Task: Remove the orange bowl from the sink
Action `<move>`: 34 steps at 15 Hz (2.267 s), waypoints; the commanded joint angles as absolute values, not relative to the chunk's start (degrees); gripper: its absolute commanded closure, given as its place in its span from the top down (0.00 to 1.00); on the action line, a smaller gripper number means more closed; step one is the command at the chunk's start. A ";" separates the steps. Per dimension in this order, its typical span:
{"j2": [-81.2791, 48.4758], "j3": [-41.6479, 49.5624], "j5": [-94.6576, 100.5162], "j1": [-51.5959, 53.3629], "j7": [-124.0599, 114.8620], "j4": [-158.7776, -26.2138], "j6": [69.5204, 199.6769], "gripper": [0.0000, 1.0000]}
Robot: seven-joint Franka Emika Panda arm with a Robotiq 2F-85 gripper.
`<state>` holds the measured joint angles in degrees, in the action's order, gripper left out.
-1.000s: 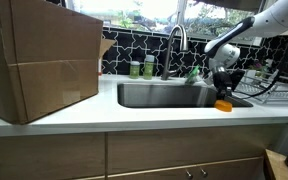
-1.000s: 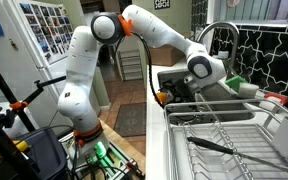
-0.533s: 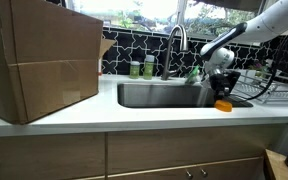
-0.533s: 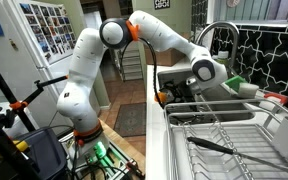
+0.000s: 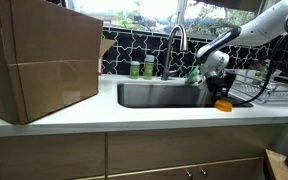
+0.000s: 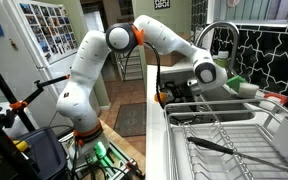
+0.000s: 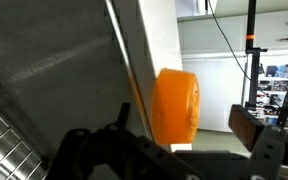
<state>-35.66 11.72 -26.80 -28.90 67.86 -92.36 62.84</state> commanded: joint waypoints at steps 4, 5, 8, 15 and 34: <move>-39.60 10.36 -28.23 -30.78 67.53 -88.01 59.15 0.91; -39.90 10.23 -28.32 -30.91 67.63 -87.61 58.70 0.90; -40.51 10.05 -28.62 -31.15 67.53 -86.88 58.02 0.76; -40.95 9.77 -28.80 -31.40 67.66 -86.03 57.19 0.39; -17.60 13.52 -26.32 -23.18 47.47 -104.23 66.15 0.07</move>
<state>-26.29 12.28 -27.67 -26.35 54.44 -95.21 60.13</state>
